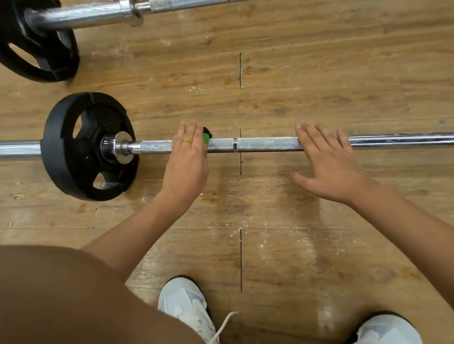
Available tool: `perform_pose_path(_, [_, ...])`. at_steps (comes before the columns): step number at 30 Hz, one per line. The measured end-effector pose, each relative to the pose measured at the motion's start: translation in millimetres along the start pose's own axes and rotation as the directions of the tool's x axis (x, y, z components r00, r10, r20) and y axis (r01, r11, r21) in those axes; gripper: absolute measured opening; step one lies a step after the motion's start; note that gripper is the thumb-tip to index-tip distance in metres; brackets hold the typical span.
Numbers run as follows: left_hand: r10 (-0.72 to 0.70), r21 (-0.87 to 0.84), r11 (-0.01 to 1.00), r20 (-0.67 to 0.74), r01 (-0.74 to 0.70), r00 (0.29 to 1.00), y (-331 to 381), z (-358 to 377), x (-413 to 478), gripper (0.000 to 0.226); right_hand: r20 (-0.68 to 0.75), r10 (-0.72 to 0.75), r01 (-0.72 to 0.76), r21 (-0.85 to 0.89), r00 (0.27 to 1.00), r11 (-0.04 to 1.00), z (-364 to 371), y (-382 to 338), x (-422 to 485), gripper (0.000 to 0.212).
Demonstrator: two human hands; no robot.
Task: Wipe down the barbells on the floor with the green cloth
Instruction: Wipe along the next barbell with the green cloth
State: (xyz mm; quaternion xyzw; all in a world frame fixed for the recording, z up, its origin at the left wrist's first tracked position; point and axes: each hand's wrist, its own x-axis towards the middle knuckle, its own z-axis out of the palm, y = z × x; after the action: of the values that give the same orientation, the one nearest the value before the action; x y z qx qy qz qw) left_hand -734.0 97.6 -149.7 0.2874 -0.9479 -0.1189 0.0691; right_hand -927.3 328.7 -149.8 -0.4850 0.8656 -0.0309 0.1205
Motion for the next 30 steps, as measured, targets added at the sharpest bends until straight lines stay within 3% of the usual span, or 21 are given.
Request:
perform_pose_path(4, [0.116,0.040,0.992,0.044,-0.118,0.992,8,2,-5,0.046,0.011,-0.004,0.004,-0.001,1.000,1.000,1,-3,-12,0.101])
perform_pose_path(10, [-0.026,-0.048,0.999,-0.007,0.026,1.000,4,-3,-24,0.043,-0.014,-0.011,0.011,-0.035,1.000,0.999,10,-11,-32,0.101])
perform_pose_path(16, [0.027,-0.010,1.000,0.029,-0.027,0.999,11,2,-40,0.045,-0.059,-0.004,0.000,-0.074,0.998,0.997,20,-20,-50,0.100])
perform_pose_path(21, [-0.131,-0.066,0.989,-0.011,0.130,0.991,0,-4,-41,0.035,-0.056,0.006,-0.010,-0.069,0.998,0.998,23,-24,-59,0.100])
perform_pose_path(27, [-0.001,-0.027,1.000,0.056,0.003,0.998,13,-7,-60,0.047,-0.075,-0.002,-0.004,-0.080,0.997,0.997,23,-27,-67,0.097])
perform_pose_path(30, [-0.017,0.026,1.000,0.090,0.014,0.996,-1,-18,-53,0.044,-0.094,-0.021,0.012,-0.092,0.995,0.996,26,-25,-70,0.097])
